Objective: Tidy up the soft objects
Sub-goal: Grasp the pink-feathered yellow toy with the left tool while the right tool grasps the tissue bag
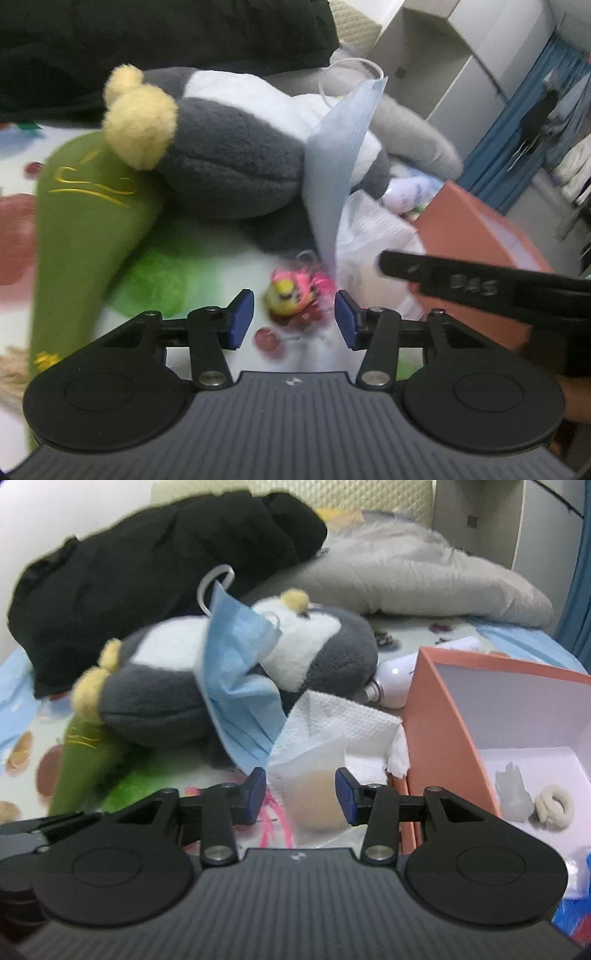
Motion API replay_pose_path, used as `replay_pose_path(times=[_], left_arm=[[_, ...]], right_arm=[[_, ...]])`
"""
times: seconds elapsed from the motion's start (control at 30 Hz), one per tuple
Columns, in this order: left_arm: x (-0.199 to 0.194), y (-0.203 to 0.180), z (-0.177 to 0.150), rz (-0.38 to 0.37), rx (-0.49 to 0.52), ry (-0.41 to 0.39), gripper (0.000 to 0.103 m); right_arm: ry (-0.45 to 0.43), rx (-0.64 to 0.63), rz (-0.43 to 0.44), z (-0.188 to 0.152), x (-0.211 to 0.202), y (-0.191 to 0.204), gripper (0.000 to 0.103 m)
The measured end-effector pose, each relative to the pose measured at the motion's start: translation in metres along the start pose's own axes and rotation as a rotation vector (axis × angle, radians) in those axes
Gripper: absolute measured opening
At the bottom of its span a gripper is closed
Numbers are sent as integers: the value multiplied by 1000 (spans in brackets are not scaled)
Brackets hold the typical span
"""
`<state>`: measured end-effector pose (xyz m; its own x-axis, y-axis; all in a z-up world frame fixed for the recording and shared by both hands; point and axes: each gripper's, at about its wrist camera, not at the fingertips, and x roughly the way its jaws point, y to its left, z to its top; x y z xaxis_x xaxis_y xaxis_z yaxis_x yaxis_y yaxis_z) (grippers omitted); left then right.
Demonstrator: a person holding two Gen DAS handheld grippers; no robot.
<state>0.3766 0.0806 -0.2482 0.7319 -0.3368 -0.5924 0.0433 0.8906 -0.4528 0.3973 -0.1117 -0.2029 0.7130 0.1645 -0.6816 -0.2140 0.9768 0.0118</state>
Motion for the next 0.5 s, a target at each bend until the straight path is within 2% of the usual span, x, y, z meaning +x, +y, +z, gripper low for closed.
replay_pose_path(times=[0.03,0.1,0.13,0.37,0.47,0.5], left_arm=[[3,2,1,-10,-3,-2,55],[10,3,3,-6,8,0,55],[13,3,3,-6,13,2,55],[28,2,3,-23,42,1,54],[31,0,2,-7,49,2,36],[30,1,1,-1,45,-1,34]], right_arm=[[9,10,0,2,4,-2,48],[15,18,-10,5,12,-4,64],[14,14,-17,6,15,-4,66],[44,21,-28,6,38,-5,67],[59,50,-25,4,43,-7,66],[60,62,-22,4,44,-8,65]])
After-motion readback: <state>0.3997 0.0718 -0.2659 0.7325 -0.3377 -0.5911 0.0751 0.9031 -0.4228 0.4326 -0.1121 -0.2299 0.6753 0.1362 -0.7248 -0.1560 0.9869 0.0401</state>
